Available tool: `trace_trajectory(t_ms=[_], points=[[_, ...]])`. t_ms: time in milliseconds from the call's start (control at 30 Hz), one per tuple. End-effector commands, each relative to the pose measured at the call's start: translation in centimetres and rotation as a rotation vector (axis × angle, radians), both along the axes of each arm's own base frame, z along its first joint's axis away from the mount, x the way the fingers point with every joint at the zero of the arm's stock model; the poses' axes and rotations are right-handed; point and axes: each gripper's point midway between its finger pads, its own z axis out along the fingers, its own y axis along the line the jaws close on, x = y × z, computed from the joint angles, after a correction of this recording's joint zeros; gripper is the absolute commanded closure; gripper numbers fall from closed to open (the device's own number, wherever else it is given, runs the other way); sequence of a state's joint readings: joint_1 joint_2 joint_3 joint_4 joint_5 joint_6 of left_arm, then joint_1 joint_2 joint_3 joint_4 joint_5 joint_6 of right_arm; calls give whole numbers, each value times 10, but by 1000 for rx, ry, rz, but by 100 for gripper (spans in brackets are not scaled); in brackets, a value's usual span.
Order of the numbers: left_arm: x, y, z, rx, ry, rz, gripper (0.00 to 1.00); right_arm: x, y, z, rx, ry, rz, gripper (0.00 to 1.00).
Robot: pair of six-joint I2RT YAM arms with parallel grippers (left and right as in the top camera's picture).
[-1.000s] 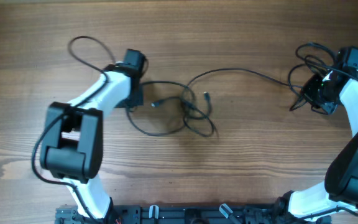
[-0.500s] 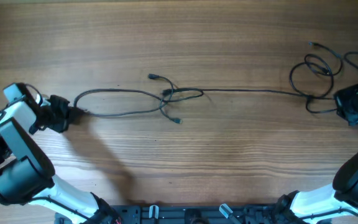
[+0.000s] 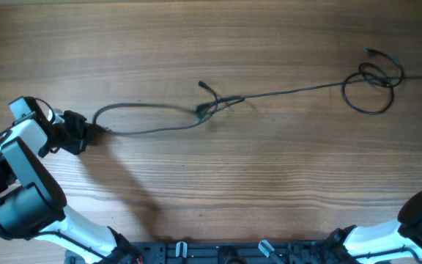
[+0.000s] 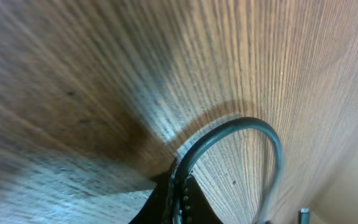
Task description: Untangle cables
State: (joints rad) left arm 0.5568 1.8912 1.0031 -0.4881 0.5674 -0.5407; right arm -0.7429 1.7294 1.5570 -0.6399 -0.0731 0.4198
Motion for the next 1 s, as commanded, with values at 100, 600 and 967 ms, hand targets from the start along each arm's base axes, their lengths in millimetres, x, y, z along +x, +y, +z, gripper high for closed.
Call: trace_trajectory(t_ms=[100, 600, 967], points=[[2, -4, -6, 34, 17, -7, 92, 15, 0, 63, -119, -91, 121, 95], [15, -26, -5, 49, -14, -77, 89, -42, 37, -74, 46, 301, -15, 76], [16, -28, -3, 35, -22, -81, 92, 31, 157, -52, -24, 323, 425, 0]])
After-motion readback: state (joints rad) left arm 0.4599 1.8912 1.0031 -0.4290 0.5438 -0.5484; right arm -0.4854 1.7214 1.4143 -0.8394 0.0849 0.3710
